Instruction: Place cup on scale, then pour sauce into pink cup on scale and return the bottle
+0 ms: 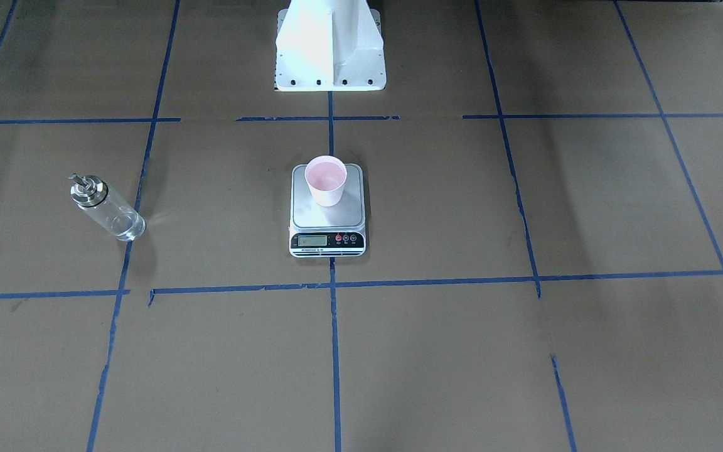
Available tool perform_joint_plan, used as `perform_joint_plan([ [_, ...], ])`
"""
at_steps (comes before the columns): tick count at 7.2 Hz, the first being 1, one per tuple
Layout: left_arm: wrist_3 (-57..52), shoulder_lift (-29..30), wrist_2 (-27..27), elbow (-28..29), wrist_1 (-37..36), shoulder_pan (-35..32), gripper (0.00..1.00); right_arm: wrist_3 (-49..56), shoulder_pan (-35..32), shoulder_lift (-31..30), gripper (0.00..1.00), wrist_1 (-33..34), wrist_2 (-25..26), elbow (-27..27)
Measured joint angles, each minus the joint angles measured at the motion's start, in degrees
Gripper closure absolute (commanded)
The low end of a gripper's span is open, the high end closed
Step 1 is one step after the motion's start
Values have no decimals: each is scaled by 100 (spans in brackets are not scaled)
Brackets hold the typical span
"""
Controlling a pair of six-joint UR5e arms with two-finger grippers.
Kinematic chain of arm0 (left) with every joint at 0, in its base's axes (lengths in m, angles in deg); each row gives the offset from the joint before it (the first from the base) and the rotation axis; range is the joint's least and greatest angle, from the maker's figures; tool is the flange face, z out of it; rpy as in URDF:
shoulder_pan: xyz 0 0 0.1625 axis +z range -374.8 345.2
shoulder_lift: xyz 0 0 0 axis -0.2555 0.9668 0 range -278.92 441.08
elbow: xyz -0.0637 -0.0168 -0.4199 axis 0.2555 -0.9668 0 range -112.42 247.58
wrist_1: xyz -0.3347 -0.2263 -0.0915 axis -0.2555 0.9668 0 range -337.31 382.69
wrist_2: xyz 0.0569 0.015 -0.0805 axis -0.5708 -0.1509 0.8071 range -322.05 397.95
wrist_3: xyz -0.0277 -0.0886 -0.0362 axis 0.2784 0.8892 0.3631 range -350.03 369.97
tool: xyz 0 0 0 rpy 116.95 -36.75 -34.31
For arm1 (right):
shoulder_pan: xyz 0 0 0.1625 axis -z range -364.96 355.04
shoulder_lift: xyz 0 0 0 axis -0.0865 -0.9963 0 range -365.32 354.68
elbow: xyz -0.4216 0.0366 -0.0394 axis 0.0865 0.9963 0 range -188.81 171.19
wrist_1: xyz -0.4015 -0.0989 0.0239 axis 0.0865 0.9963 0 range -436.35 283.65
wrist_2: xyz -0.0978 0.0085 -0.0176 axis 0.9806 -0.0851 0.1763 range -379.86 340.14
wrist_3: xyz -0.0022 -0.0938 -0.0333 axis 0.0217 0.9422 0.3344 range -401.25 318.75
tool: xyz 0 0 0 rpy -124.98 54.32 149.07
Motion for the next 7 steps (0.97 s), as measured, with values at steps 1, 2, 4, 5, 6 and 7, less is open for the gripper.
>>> perform_joint_plan([
  [1,-6,5,3,-85,-1,3,0,-10,-1,3,0,1,1,-12],
  [2,-9,5,5,-223,-5,3,0,-17,-3,4,0,-1,2,-24],
  [4,-10,-7,127,-376,-7,4,0,-22,-3,4,0,-1,1,-40],
  [5,-10,-12,197,-399,-8,4,0,-22,-3,4,0,2,-4,-50],
  [6,-10,-15,230,-403,-8,4,0,-22,-3,4,0,3,-6,-54],
  [7,-10,-17,239,-401,-8,4,0,-21,-3,4,0,2,-6,-56],
])
